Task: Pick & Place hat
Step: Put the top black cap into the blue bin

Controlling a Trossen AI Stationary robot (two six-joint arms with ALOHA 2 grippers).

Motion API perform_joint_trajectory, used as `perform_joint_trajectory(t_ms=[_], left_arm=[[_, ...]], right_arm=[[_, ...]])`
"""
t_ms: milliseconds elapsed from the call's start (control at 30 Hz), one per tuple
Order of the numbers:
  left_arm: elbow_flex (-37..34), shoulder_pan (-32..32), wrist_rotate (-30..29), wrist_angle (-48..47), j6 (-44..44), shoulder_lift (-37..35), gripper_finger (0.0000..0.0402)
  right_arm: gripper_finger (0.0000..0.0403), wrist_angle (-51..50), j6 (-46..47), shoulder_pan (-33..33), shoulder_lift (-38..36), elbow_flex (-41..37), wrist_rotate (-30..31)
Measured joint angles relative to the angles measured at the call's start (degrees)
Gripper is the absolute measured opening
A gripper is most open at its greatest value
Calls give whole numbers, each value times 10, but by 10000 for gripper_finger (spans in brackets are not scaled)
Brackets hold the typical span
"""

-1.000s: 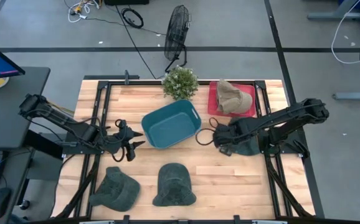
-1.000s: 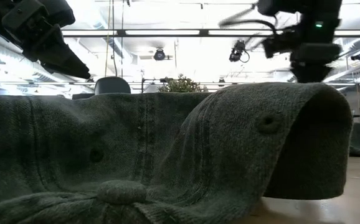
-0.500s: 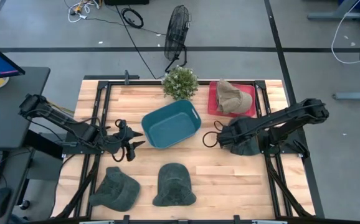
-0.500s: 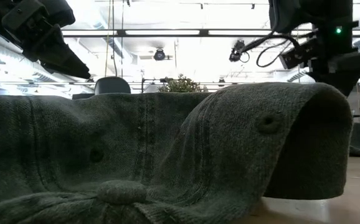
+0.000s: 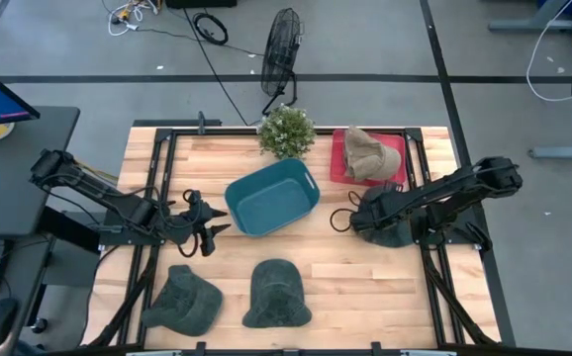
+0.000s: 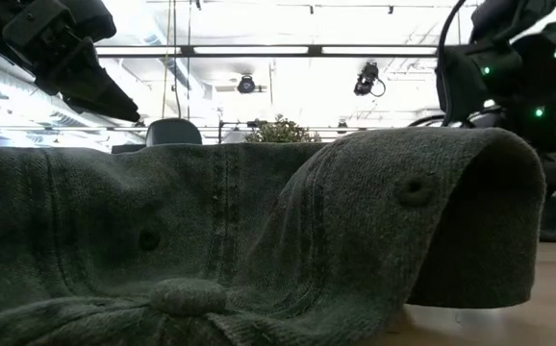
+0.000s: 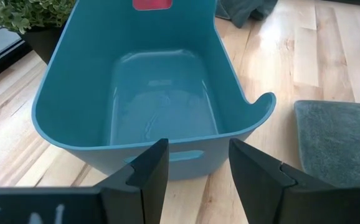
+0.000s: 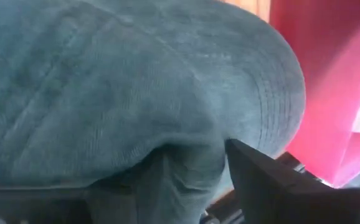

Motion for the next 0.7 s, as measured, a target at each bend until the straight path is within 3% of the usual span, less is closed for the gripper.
perform_joint_trajectory(t_ms=[133, 233, 367, 700], left_arm=[[0, 0, 0, 0, 0, 0, 172], [0, 0, 0, 0, 0, 0, 172], [0, 0, 0, 0, 0, 0, 172], [0, 0, 0, 0, 0, 0, 172]], right_arm=[[153, 22, 25, -3, -1, -13, 3], [97, 4, 49, -3, 0, -1, -10], [15, -24, 65, -3, 0, 47, -74], [7, -61, 32, 58, 0, 271, -103]])
